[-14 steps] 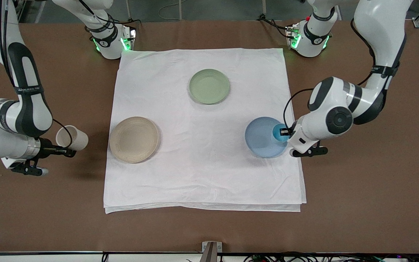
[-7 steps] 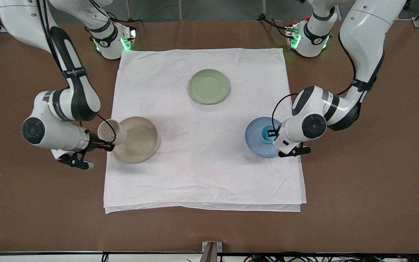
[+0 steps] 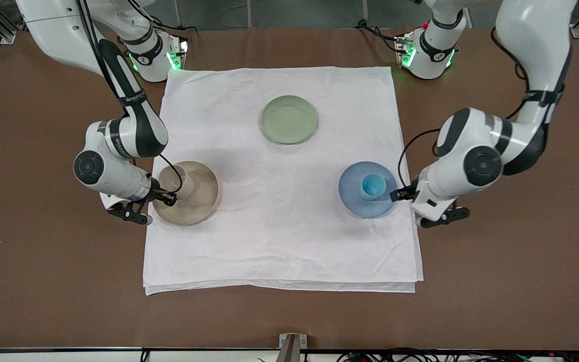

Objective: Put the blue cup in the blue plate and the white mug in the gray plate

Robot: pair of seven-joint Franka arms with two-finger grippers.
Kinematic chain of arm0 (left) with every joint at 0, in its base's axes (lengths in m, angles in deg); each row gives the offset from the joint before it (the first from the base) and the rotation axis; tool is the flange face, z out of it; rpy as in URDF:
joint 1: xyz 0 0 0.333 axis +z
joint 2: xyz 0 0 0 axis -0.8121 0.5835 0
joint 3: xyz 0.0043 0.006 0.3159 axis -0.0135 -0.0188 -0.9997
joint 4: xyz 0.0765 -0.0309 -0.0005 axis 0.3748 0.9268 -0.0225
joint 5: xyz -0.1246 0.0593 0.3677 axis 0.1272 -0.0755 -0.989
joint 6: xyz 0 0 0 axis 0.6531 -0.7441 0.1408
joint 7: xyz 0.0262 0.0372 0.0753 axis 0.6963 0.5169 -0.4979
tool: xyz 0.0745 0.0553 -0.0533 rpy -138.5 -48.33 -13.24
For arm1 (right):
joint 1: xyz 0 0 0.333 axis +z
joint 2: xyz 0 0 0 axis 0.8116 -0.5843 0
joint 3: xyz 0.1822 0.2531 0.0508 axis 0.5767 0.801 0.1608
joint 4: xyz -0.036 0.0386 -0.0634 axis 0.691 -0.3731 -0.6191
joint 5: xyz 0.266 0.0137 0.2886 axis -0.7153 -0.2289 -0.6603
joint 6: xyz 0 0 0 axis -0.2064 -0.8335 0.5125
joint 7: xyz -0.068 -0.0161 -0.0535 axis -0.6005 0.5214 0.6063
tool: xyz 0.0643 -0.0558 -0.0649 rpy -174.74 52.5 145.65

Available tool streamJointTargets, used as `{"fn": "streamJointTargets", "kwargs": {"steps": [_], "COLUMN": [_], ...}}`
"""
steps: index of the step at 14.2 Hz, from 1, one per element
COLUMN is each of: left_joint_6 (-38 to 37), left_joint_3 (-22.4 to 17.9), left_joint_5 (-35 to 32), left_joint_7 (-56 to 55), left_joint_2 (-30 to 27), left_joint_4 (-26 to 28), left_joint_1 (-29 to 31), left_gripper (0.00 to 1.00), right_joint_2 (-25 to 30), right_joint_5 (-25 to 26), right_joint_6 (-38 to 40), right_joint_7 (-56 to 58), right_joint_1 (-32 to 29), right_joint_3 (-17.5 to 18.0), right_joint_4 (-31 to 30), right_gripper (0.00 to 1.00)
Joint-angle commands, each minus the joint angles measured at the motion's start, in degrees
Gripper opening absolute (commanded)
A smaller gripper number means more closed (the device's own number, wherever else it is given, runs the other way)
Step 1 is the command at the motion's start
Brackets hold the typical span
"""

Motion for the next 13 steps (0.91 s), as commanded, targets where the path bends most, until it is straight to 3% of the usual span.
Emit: {"fn": "streamJointTargets", "kwargs": {"steps": [1, 2, 3, 4, 5, 8, 13], "left_joint_6": [-8.2, -10.1, -11.5, -12.6, -12.9, -15.7, -23.3], "left_joint_3": [0.0, 0.1, 0.1, 0.1, 0.1, 0.1, 0.0], "left_joint_5": [-1.5, -1.5, -1.5, -1.5, -1.4, -1.3, -0.7], "left_joint_7": [3.5, 6.4, 8.5, 10.4, 12.8, 18.9, 19.5], "left_joint_2": [-4.4, -5.2, -6.5, -8.1, -9.7, -13.8, -17.0], "left_joint_4": [-6.5, -8.9, -10.2, -10.6, -10.7, -10.8, -15.1], "left_joint_1": [3.1, 4.7, 6.0, 7.6, 9.2, 11.5, 11.3], "left_gripper": [1.00, 1.00, 1.00, 1.00, 1.00, 1.00, 1.00], "right_joint_2": [1.6, 1.5, 1.5, 1.4, 1.5, 1.8, 2.0], "right_joint_5": [-1.3, -1.3, -1.3, -1.3, -1.2, -0.8, 4.4], "right_joint_6": [-0.8, -0.8, -0.7, -0.7, -0.6, 3.3, 25.2], "right_joint_7": [-2.0, -2.0, -2.1, -2.0, -2.0, -0.9, 12.5], "right_joint_1": [1.3, 1.3, 1.3, 1.4, 1.7, 1.3, -6.4], "right_joint_3": [-0.5, -0.5, -0.5, -0.5, -0.6, -0.8, -1.3], "right_joint_4": [-1.9, -1.8, -1.6, -1.5, -1.1, 3.1, 21.2], "right_gripper": [0.03, 0.04, 0.29, 0.73, 1.00, 1.00, 1.00]}}
